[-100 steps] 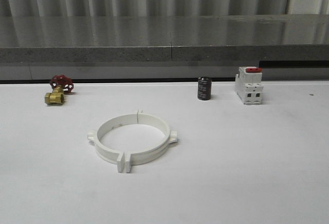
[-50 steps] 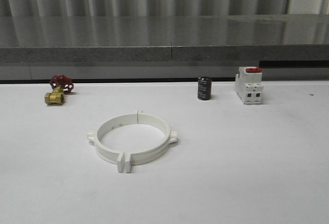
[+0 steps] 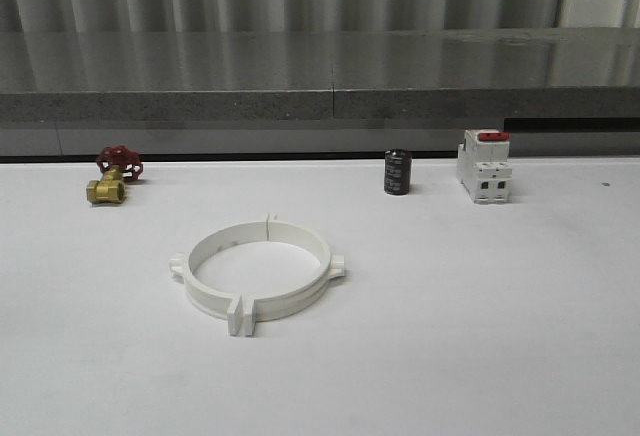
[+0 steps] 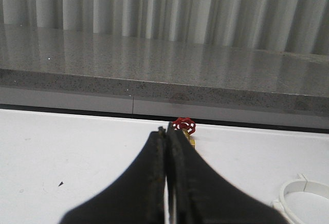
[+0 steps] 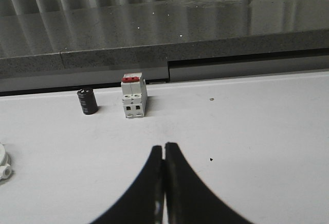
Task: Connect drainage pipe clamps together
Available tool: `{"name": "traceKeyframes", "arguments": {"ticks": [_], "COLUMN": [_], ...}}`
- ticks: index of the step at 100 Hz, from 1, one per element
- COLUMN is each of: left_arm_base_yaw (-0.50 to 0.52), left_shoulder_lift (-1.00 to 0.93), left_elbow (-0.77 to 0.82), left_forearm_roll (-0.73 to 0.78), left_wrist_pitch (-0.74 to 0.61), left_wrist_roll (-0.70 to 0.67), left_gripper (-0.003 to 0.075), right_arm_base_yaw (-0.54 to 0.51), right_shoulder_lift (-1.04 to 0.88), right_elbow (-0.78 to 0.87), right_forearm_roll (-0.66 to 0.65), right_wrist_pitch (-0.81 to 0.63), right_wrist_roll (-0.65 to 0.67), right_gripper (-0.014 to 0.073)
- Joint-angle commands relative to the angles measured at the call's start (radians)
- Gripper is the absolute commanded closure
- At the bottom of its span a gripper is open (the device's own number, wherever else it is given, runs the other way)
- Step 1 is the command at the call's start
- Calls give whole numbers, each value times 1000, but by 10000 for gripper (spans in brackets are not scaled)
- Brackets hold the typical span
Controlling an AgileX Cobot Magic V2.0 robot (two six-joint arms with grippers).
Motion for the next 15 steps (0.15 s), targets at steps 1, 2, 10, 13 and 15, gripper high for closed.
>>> {"name": "traceKeyframes", "arguments": {"ticks": [1,2,10,13,15], "left_arm_base_yaw": [3,3,3,3,3], "left_shoulder_lift": [7,7,7,7,7], "left_elbow": [34,34,34,34,34], "left_forearm_roll": [-1,-1,-1,-1,-1], "left_wrist_pitch": [-82,-82,-82,-82,-82], "left_wrist_roll": [2,2,2,2,2], "left_gripper": [740,740,740,740,740], "right_arm_base_yaw": [-7,-7,-7,-7,-7], "right_shoulder_lift": [-19,-19,-19,-19,-19], "right_elbow": [-16,-16,-16,-16,-16], "right_forearm_roll": [-1,-1,-1,-1,-1], "right_wrist_pitch": [-85,-85,-85,-85,-85], "right_wrist_roll": [-8,-8,-8,-8,-8], "right_gripper": [662,662,662,662,662]}}
